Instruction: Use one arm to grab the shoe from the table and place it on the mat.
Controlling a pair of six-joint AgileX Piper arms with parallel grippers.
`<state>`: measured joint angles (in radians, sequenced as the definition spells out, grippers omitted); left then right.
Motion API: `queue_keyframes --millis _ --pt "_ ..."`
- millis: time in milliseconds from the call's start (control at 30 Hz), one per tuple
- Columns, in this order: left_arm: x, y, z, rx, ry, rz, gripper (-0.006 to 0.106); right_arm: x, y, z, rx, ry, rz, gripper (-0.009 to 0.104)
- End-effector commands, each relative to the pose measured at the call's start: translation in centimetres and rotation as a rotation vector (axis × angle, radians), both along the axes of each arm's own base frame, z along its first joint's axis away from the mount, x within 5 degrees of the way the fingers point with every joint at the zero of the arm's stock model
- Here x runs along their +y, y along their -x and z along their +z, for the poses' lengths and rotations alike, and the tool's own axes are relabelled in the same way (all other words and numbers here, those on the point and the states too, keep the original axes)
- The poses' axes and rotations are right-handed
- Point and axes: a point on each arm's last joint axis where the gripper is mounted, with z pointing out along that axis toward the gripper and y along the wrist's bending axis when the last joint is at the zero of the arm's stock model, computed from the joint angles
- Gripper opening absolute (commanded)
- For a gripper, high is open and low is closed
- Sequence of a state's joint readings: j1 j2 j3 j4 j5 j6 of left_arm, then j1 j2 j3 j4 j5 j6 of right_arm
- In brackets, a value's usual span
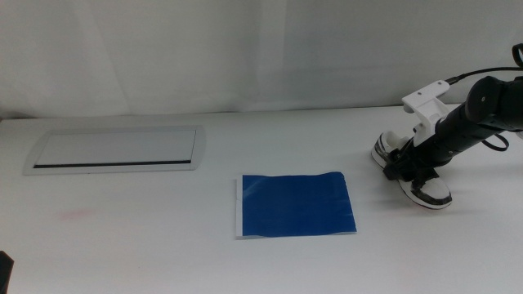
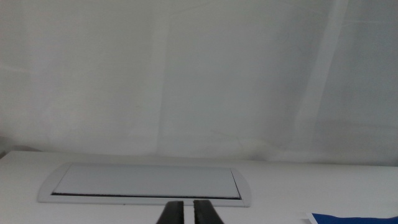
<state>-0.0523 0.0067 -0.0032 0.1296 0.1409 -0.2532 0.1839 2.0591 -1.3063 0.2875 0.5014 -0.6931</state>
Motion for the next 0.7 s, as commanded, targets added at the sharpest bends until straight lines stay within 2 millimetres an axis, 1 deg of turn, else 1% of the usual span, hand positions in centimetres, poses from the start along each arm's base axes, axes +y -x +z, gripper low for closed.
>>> queue_keyframes --millis 0,67,100,133,267,400,533,567,667 --pt "0.0 0.1 -1.1 -0.002 0.007 0.001 -0.003 -0.2 -0.1 -0.6 0.010 0.010 -0.003 0.065" --pt "0.0 0.1 -1.1 0.000 0.007 0.002 -0.003 -0.2 0.0 -0.6 0.012 0.010 -0.002 0.044" --pt "0.0 0.1 -1.1 0.000 0.007 0.002 -0.003 -0.2 0.0 -0.6 0.022 0.010 0.000 0.015" --pt "0.0 0.1 -1.1 0.000 0.007 0.002 -0.003 -0.2 0.1 -0.7 0.028 0.010 -0.003 -0.002" --pt "0.0 0.1 -1.1 0.000 0.007 0.002 -0.003 -0.2 0.3 1.6 -0.003 -0.025 -0.059 -0.002" --pt "0.0 0.1 -1.1 0.000 0.007 0.002 -0.003 -0.2 0.9 5.4 -0.047 -0.090 -0.152 -0.002" --pt "0.0 0.1 -1.1 0.000 0.007 0.002 -0.003 -0.5 2.4 9.7 -0.063 -0.174 -0.280 -0.002" --pt "0.0 0.1 -1.1 0.000 0.007 0.002 -0.003 -0.7 3.2 11.6 -0.068 -0.206 -0.338 -0.002" --pt "0.0 0.1 -1.1 0.000 0.007 0.002 -0.003 -1.0 4.5 13.8 -0.054 -0.255 -0.451 -0.002"
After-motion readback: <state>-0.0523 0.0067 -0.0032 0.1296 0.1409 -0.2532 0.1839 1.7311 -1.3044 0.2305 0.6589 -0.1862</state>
